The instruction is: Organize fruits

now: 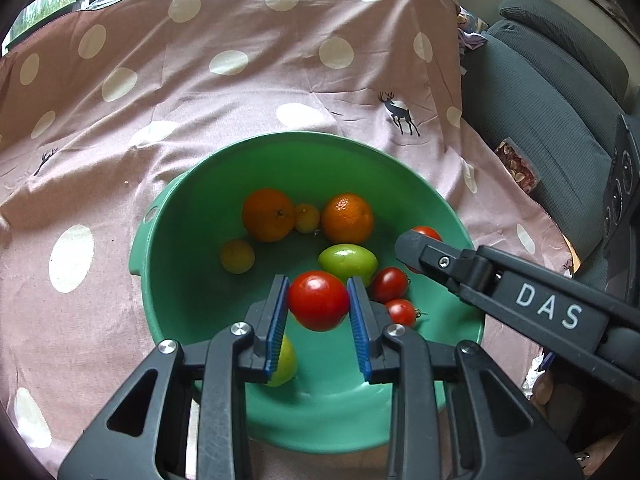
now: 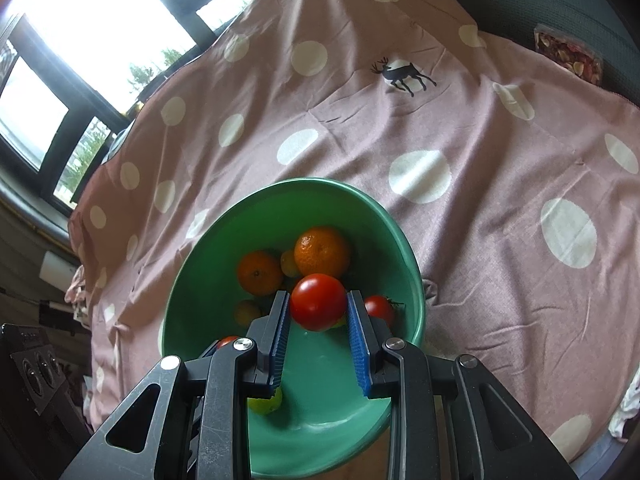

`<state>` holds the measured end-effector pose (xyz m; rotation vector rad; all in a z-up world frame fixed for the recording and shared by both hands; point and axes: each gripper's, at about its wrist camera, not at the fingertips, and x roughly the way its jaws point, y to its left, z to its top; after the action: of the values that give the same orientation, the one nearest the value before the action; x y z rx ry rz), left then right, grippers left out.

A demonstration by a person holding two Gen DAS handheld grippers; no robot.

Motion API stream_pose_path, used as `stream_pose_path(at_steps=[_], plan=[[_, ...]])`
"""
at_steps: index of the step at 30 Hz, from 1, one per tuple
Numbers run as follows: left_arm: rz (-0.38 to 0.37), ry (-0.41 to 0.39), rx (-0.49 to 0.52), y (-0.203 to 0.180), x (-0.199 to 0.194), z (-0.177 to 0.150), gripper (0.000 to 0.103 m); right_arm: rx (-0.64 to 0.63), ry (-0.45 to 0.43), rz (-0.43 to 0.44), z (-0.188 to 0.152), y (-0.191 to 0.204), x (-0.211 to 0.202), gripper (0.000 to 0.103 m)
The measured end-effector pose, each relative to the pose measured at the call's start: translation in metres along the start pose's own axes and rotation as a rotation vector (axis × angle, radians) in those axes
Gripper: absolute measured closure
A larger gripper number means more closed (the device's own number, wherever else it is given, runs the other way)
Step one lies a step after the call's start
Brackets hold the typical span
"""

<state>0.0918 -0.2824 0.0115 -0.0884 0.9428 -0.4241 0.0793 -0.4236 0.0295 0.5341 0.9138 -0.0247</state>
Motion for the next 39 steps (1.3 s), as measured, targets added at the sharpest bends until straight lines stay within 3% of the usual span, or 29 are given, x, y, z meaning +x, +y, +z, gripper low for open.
stream_pose_path(at_steps=[17, 19, 23, 26, 31, 34, 36, 39], plan=[[-0.003, 0.008, -0.001, -0.001, 0.002, 0.000, 0.072, -0.018, 0.008, -0.016, -0.001, 0.002, 0.003, 0.073], [-0.017, 0.006, 0.002, -0.002, 0.002, 0.000, 0.068, -0.019, 0.009, -0.014, -0.001, 0.002, 0.002, 0.073], [-0.010, -0.014, 0.005, -0.004, -0.004, 0.000, 0.038, -0.019, 0.012, -0.017, -0.002, 0.002, 0.002, 0.068], [-0.019, -0.024, -0.011, -0.002, -0.009, 0.000, 0.036, -0.022, -0.004, -0.019, -0.002, 0.002, -0.002, 0.058], [0.014, -0.077, -0.013, -0.001, -0.027, 0.002, 0.022, -0.033, -0.029, -0.042, -0.001, 0.003, -0.009, 0.056], [0.048, -0.113, -0.006, -0.002, -0.040, 0.004, 0.016, -0.033, -0.063, -0.024, 0.000, 0.003, -0.018, 0.036], [0.063, -0.129, -0.006, -0.001, -0.047, 0.005, 0.011, -0.048, -0.085, -0.008, 0.001, 0.006, -0.025, 0.036], [0.085, -0.161, -0.009, 0.002, -0.058, 0.004, 0.003, -0.059, -0.113, 0.015, 0.001, 0.010, -0.035, 0.027]])
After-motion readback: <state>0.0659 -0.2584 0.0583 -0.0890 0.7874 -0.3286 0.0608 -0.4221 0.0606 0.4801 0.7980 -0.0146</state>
